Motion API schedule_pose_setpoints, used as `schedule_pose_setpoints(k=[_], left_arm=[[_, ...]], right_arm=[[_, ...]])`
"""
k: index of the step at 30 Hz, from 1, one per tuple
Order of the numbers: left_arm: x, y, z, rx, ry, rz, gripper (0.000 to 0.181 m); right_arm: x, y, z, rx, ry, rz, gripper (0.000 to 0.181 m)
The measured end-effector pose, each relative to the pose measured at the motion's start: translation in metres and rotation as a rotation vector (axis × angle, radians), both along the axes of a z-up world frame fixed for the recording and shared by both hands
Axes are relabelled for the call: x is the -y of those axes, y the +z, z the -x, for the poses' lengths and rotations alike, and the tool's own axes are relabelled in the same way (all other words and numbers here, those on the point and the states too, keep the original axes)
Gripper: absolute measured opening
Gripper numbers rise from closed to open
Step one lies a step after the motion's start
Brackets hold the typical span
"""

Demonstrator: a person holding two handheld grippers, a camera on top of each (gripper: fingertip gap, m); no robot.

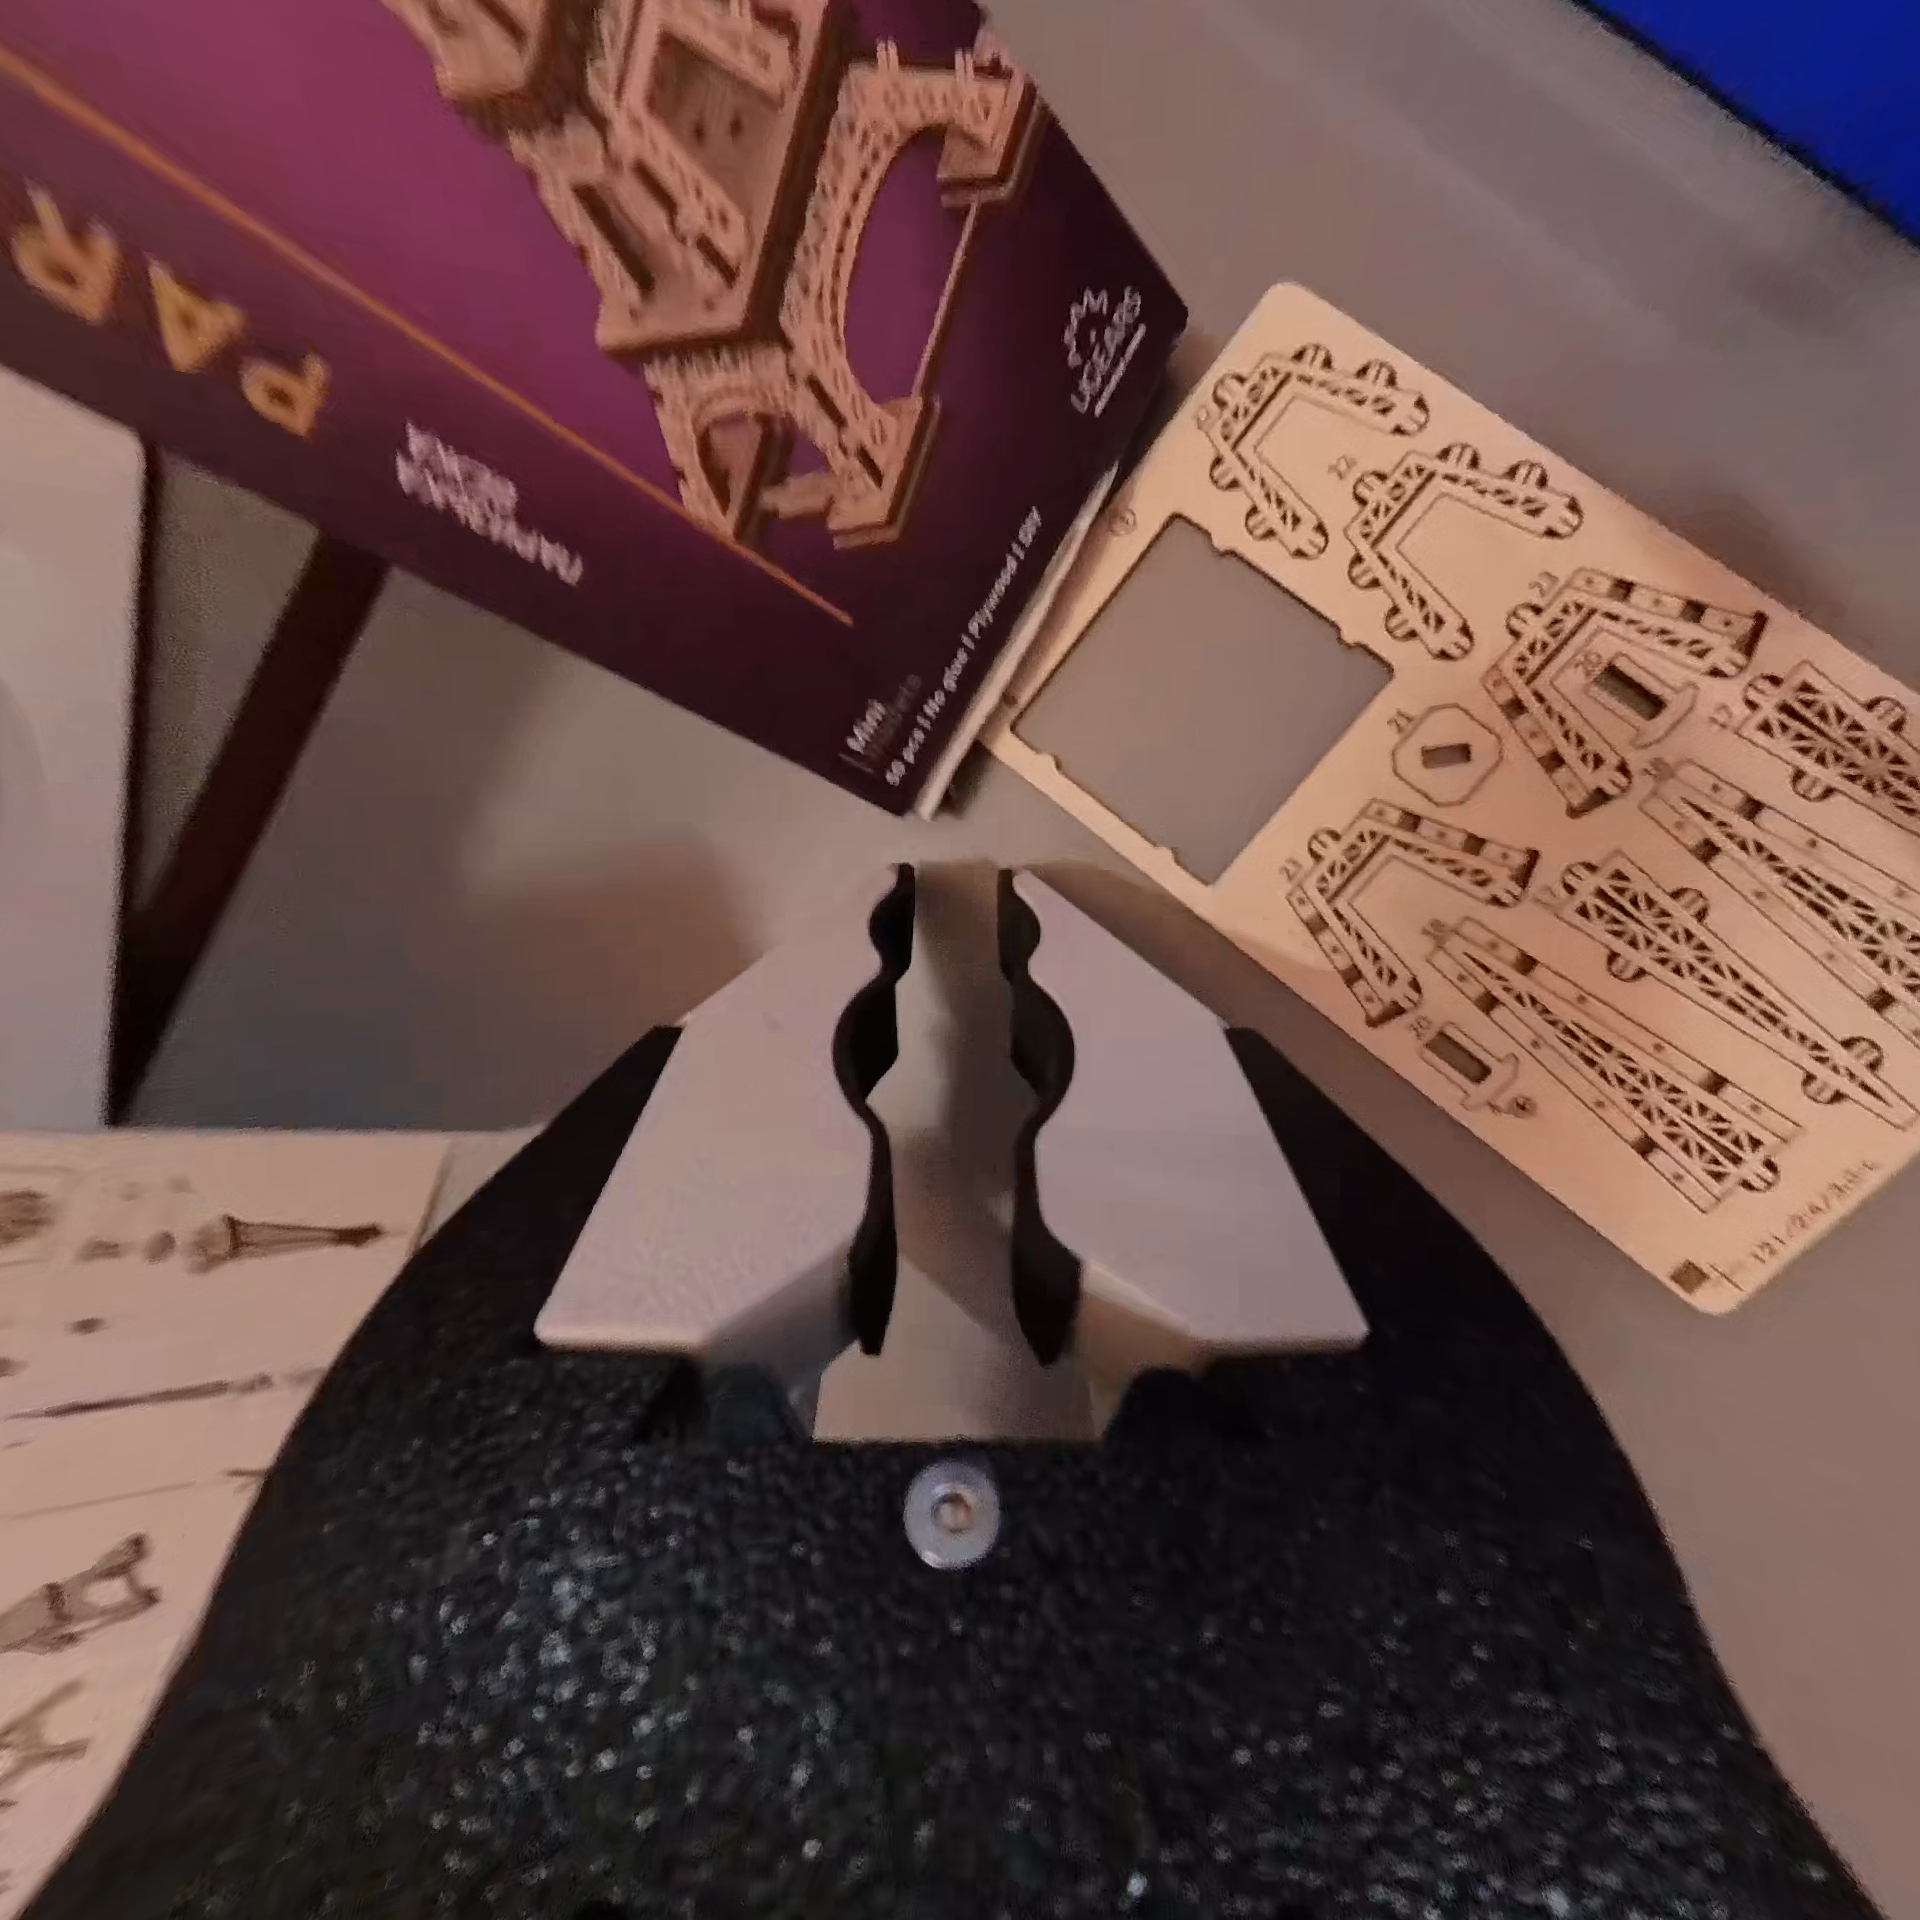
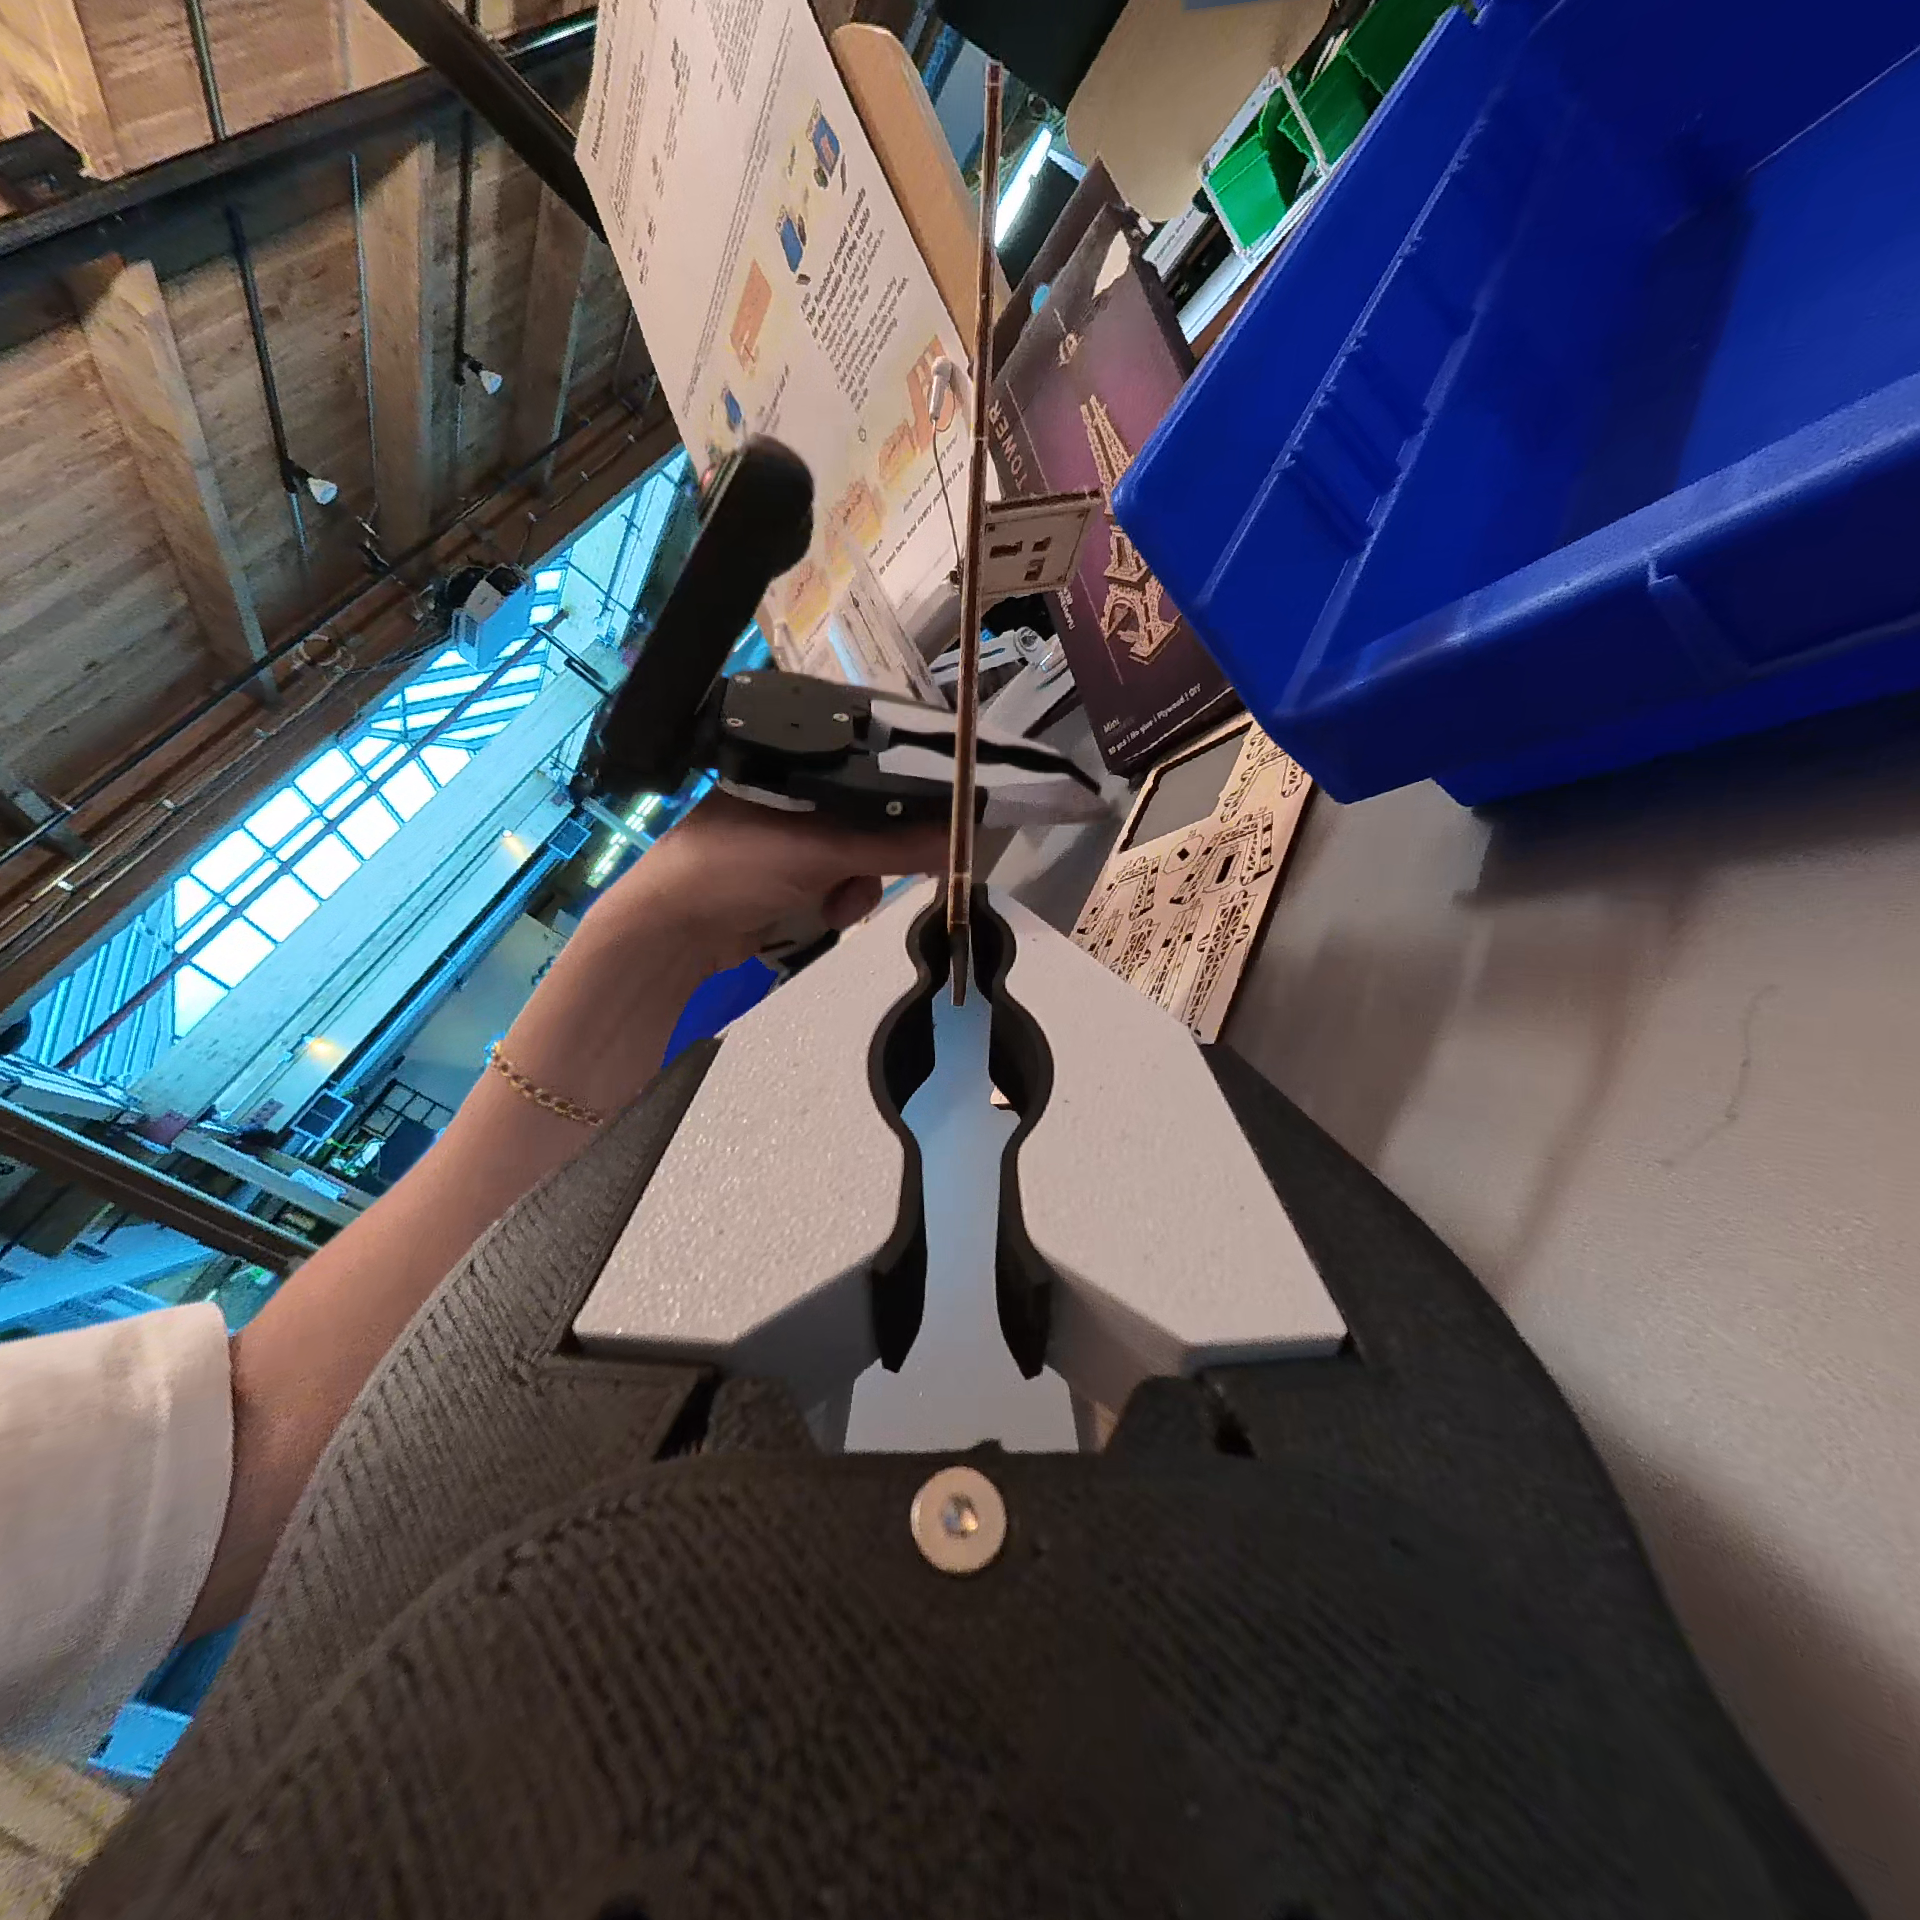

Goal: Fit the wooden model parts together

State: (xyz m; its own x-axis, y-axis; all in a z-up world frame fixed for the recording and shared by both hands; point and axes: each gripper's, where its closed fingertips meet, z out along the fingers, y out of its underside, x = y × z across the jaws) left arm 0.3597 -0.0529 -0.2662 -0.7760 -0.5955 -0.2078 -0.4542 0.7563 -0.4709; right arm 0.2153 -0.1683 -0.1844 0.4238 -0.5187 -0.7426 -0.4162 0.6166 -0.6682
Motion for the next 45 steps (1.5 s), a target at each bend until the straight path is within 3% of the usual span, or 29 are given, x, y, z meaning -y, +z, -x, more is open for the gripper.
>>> schedule_pose_setpoints(k=[1, 6, 8, 13, 23, 30, 34, 45], left_arm=[[-0.001, -0.001, 0.002, -0.003, 0.017, 0.025, 0.011], [0.005, -0.001, 0.004, 0.027, 0.095, 0.171, 0.012], [0.002, -0.001, -0.004, 0.058, 0.156, 0.202, 0.021], [0.006, -0.001, -0.011, 0.063, 0.209, 0.250, 0.019], [0.002, 0.000, -0.021, 0.139, 0.300, 0.200, 0.024], [-0.030, 0.002, -0.007, 0.135, 0.318, 0.088, 0.033], [-0.011, 0.007, -0.004, 0.119, 0.296, 0.215, 0.026], [0.006, -0.002, -0.017, 0.144, 0.305, 0.187, 0.010]], right_arm=[[0.000, 0.000, 0.000, 0.000, 0.000, 0.000, 0.001], [0.000, 0.000, 0.000, 0.002, 0.003, -0.004, 0.001], [0.000, 0.001, 0.000, 0.003, 0.004, -0.005, 0.001], [0.000, 0.001, 0.001, 0.005, 0.004, -0.006, 0.001], [-0.001, 0.001, 0.001, 0.006, 0.010, -0.009, 0.001], [-0.002, 0.002, 0.002, 0.009, 0.018, -0.015, 0.001], [-0.002, 0.001, 0.001, 0.008, 0.018, -0.014, 0.001], [-0.001, 0.002, 0.002, 0.010, 0.020, -0.021, 0.001]])
